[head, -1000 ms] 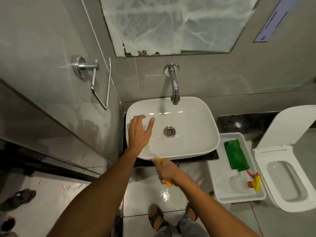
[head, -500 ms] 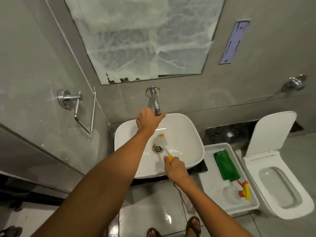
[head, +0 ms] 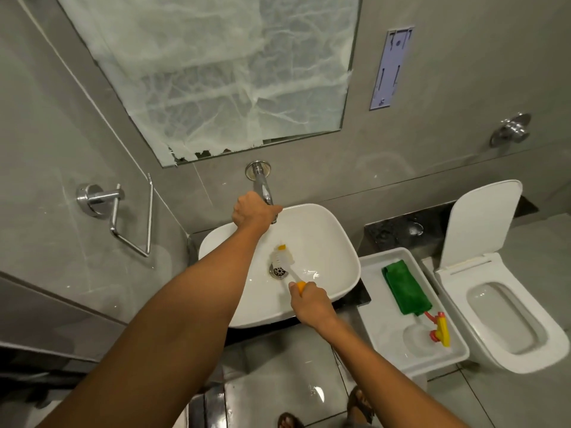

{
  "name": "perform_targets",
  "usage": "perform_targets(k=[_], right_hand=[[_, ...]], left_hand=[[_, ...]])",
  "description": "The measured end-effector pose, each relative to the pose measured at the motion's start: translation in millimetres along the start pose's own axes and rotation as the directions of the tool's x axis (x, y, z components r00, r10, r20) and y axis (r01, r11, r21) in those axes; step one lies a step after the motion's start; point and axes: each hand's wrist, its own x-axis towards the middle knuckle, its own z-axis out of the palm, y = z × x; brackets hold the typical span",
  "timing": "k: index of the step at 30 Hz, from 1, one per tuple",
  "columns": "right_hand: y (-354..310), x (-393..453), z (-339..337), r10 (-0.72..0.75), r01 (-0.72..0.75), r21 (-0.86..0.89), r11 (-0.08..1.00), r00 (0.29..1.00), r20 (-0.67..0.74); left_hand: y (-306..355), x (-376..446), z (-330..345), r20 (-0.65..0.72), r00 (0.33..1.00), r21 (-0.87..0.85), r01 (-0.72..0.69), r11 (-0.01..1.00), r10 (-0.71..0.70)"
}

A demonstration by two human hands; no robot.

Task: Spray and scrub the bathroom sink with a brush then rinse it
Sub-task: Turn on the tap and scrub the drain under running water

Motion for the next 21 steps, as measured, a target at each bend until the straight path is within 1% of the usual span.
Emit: perform_targets(k=[5,9,14,21], right_hand=[[-1,-1,-1,0.004,-0.004,0.018,1.000,1.000,-0.002],[3,-2,-2,0.018,-0.017,0.019,1.000,1.000,-0.006],[10,-5,-6,0.027,-0.027,0.006,1.000,1.000,0.010],[11,-12,-13,-0.008,0.008,0.007,1.000,1.000,0.026]], left_hand=[[2,-1,-2,0.059,0.998,-0.001,0.030,1.000,-0.030],[2,-2,-1,0.074,0.996,-0.053,0.053,0.997,-0.049],[1,1,-1,0.104,0.993,-0.066,0.058,0.996,-0.051],[-3,9,-4,0.146,0.989,-0.042,0.002,0.999,0.004]])
